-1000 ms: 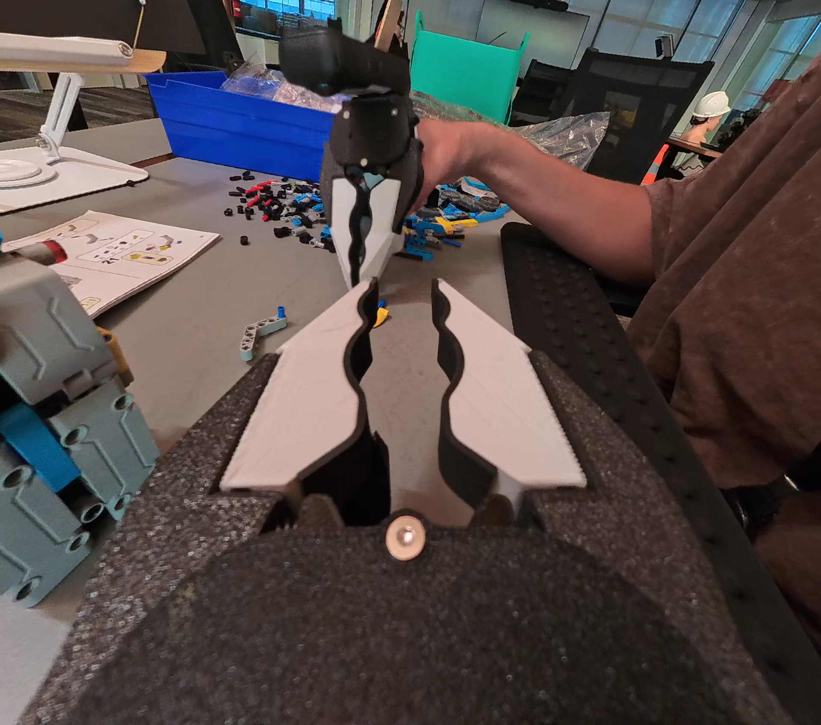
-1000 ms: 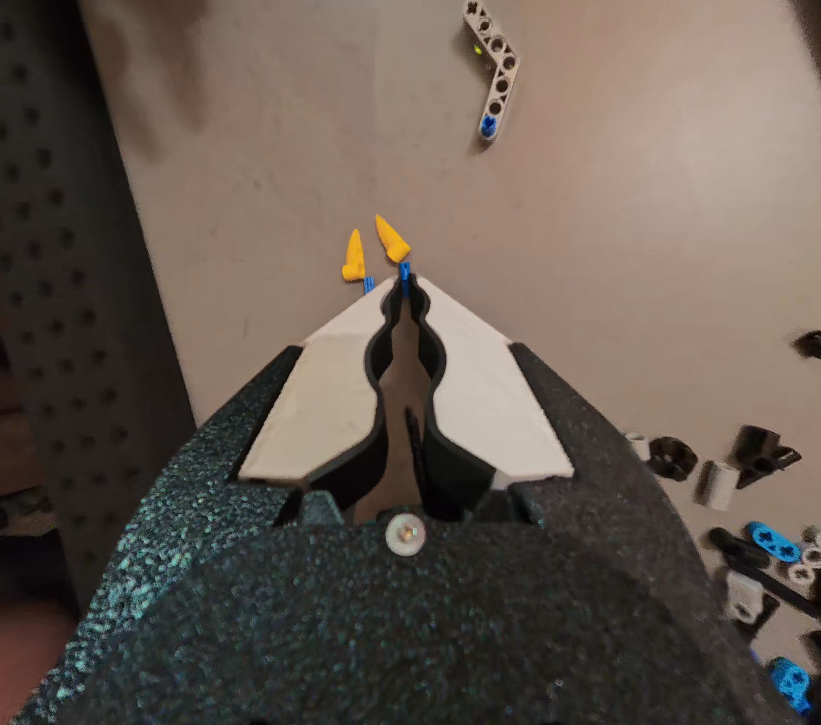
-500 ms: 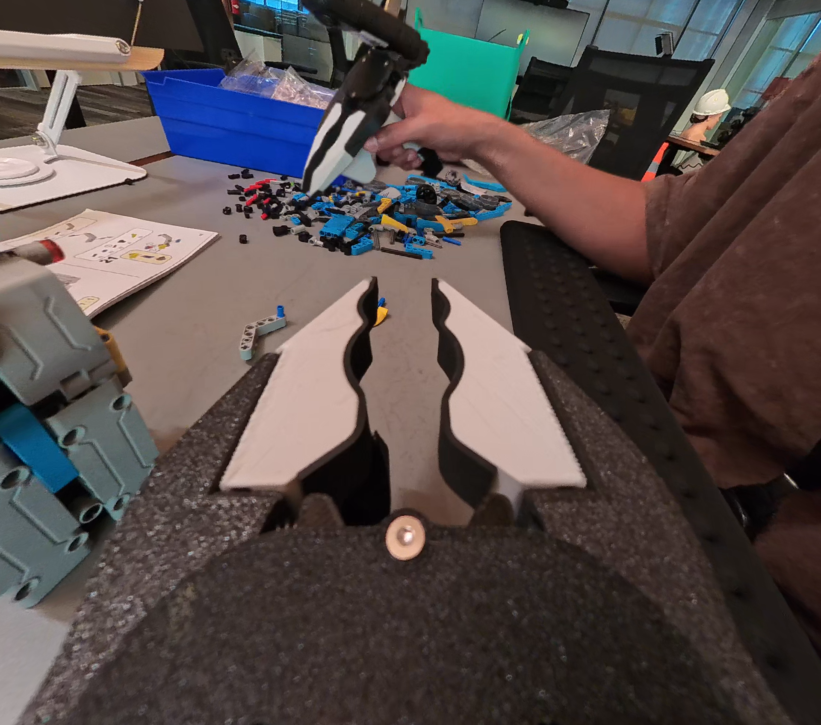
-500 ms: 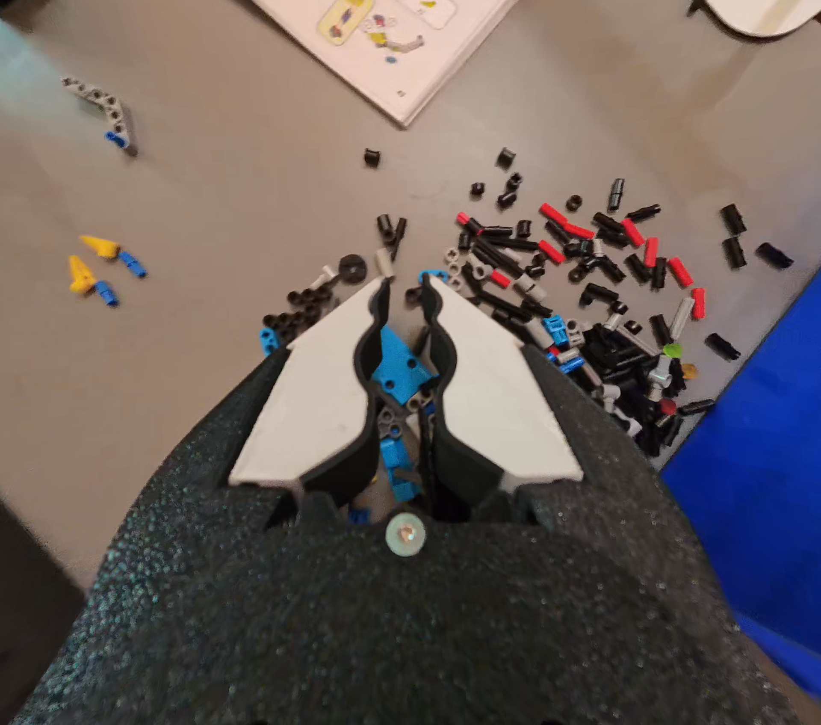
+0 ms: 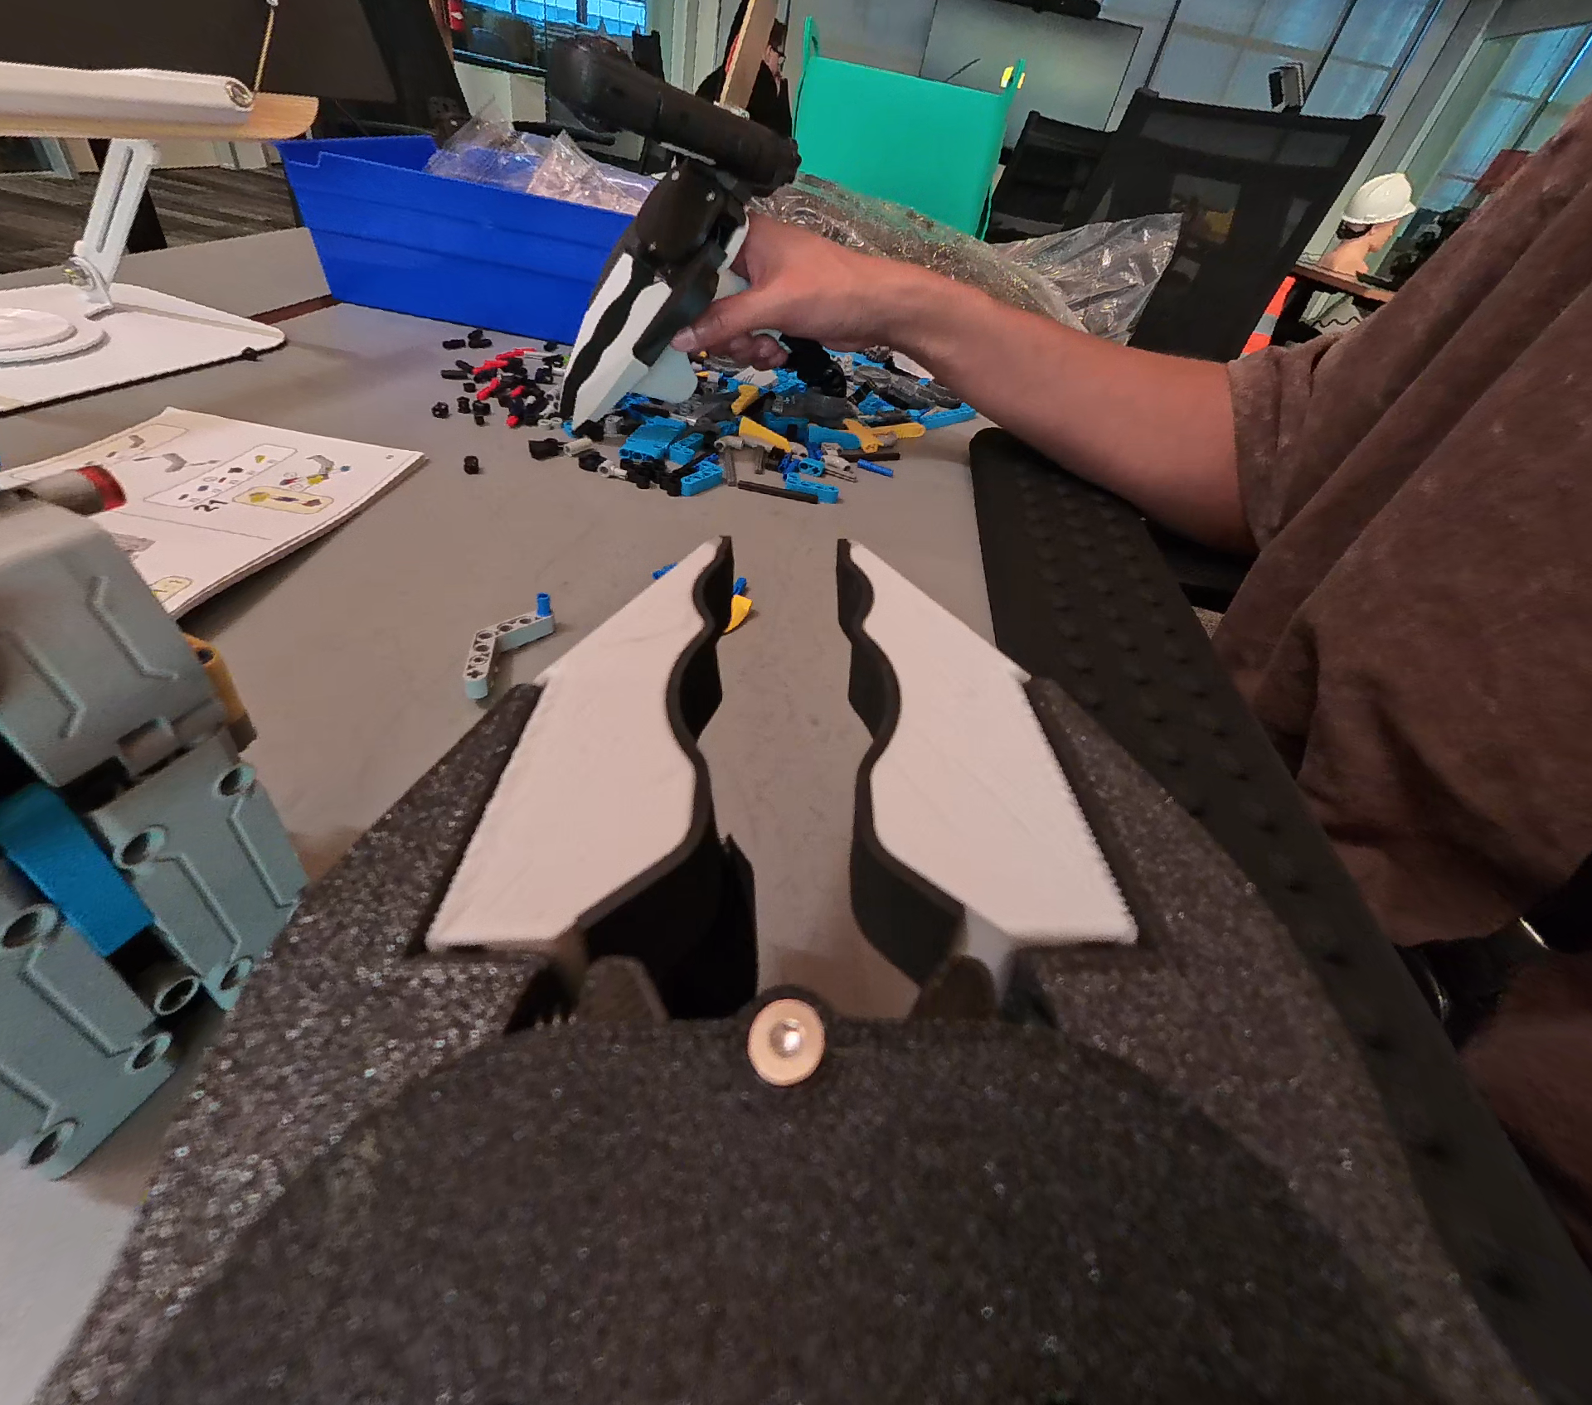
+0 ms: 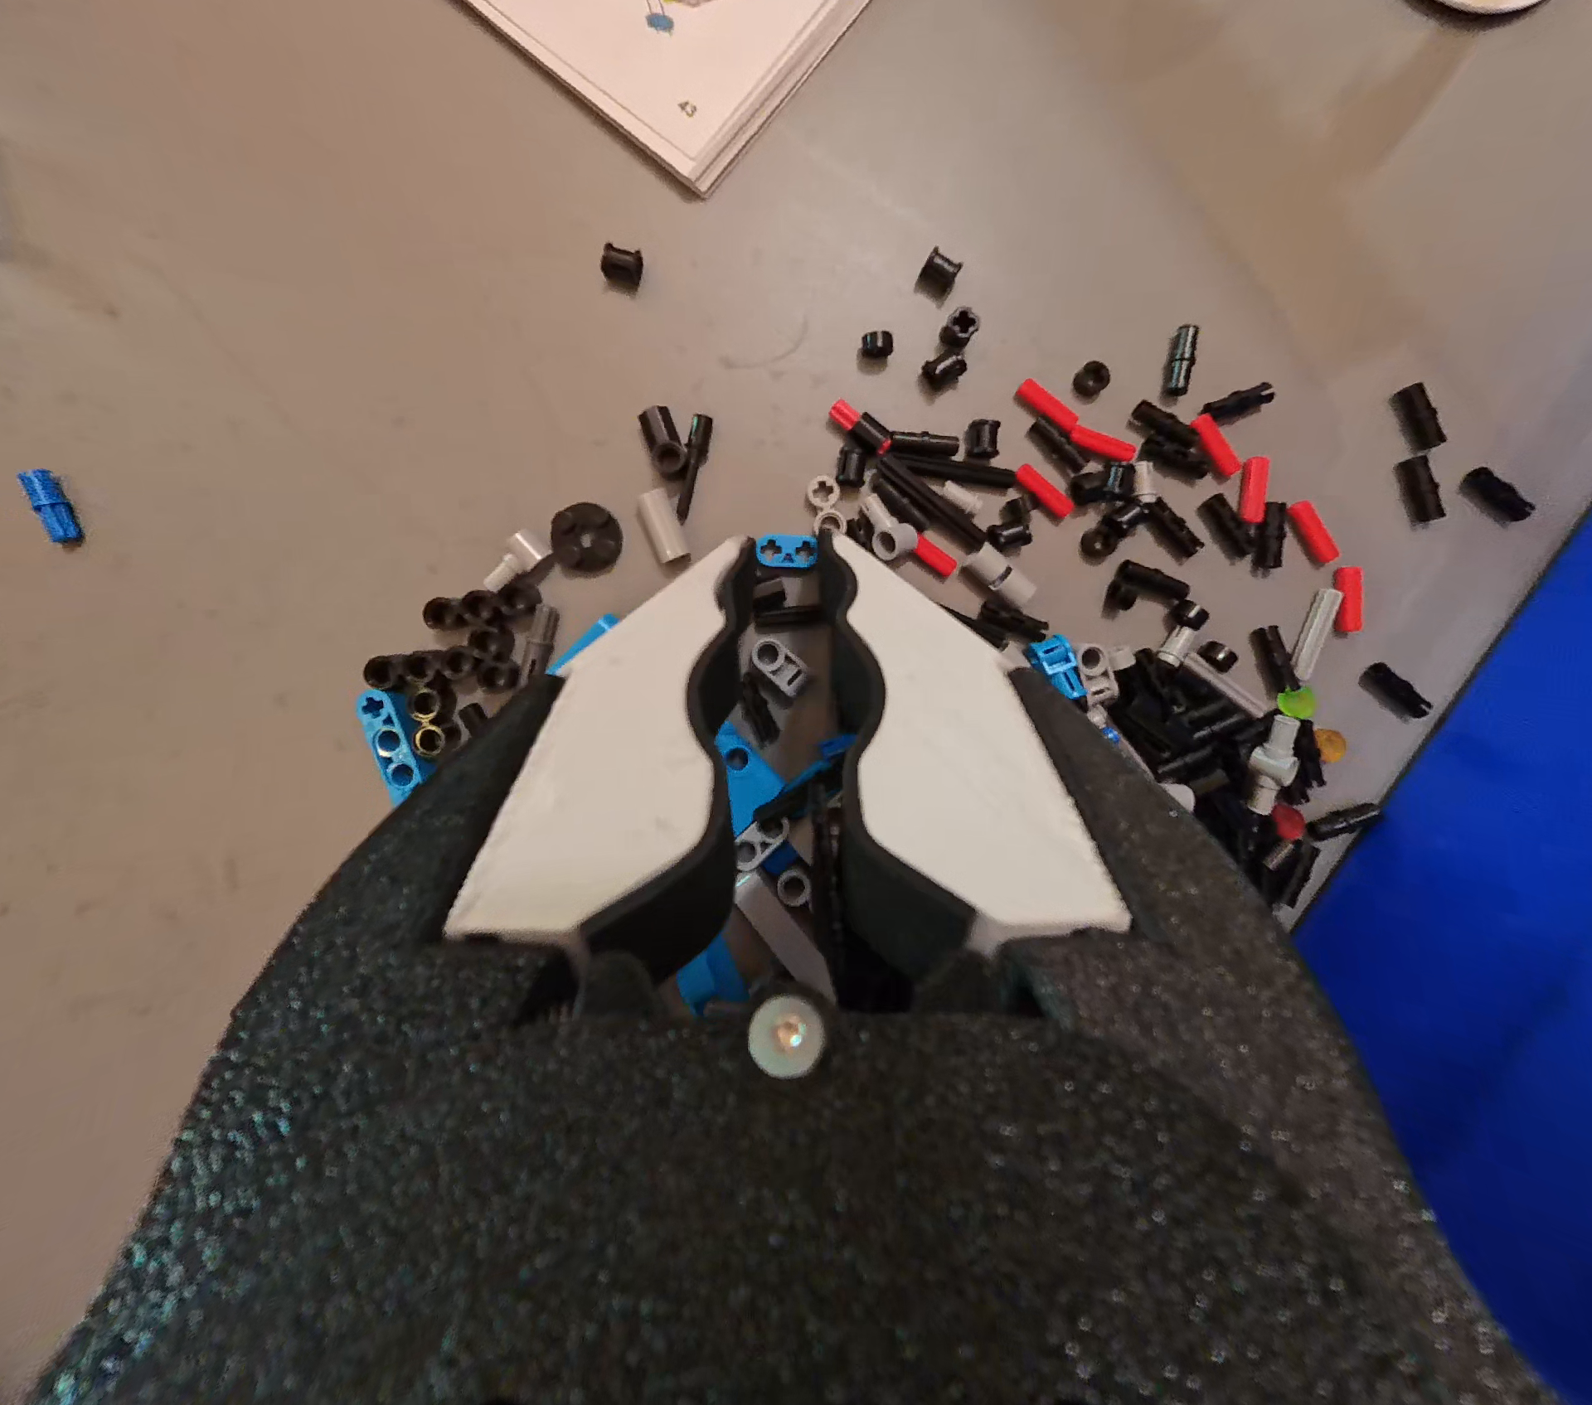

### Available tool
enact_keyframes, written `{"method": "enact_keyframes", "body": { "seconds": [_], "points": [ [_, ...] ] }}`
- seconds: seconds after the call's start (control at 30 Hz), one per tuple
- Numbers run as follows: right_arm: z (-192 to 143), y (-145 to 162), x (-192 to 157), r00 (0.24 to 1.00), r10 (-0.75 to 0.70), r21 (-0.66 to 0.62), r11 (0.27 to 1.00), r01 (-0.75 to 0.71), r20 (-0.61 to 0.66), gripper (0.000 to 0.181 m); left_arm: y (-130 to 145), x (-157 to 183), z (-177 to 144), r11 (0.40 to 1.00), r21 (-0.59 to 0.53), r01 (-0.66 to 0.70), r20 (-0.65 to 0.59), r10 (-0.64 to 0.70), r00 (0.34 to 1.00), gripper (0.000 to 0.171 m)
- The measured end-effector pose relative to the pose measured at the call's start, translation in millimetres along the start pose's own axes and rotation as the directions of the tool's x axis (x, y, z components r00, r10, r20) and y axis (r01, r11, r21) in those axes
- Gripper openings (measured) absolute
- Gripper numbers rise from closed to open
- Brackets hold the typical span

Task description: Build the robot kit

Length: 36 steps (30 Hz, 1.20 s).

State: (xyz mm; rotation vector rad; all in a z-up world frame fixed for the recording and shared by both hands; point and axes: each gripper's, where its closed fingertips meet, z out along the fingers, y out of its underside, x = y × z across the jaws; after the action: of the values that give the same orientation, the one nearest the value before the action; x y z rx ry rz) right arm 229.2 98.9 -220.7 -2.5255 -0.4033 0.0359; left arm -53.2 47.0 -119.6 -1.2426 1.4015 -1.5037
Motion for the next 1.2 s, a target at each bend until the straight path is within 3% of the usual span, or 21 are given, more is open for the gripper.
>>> {"method": "enact_keyframes", "body": {
  "seconds": [0.17, 0.27, 0.8, 0.93, 1.03, 1.1, 1.2],
  "points": [
    [0, 1, 1, 1.000, -0.008, -0.004, 1.000, 0.008, -0.008, 0.013, 0, 0, 0, 1.000, -0.001, -0.002, 0.000, 0.002, 1.000, 0.024],
    [-3, 2, 1, 0.999, -0.034, -0.008, 0.999, 0.034, -0.013, 0.000, 0, 0, 0, 1.000, -0.001, -0.005, 0.001, 0.005, 1.000, 0.024],
    [-11, -9, -19, 0.996, -0.074, 0.031, 0.997, 0.072, 0.054, 0.000, 0, 1, 0, 1.000, 0.000, -0.007, 0.000, 0.007, 1.000, 0.024],
    [-22, -30, -53, 0.973, -0.132, 0.138, 0.985, 0.107, 0.188, 0.000, 0, 0, 0, 1.000, 0.001, -0.003, 0.000, 0.003, 1.000, 0.024],
    [-34, -42, -115, 0.878, -0.241, 0.215, 0.963, 0.163, 0.413, 0.000, 0, 0, 0, 1.000, 0.000, 0.000, 0.000, 0.000, 1.000, 0.024],
    [-30, -36, -144, 0.823, -0.305, 0.195, 0.951, 0.239, 0.480, 0.000, 0, 0, 0, 1.000, 0.001, 0.002, 0.000, -0.002, 1.000, 0.024],
    [-16, -21, -159, 0.794, -0.325, 0.113, 0.943, 0.313, 0.514, 0.000, 0, 0, 0, 1.000, 0.001, -0.003, 0.000, 0.003, 1.000, 0.024]
  ]
}}
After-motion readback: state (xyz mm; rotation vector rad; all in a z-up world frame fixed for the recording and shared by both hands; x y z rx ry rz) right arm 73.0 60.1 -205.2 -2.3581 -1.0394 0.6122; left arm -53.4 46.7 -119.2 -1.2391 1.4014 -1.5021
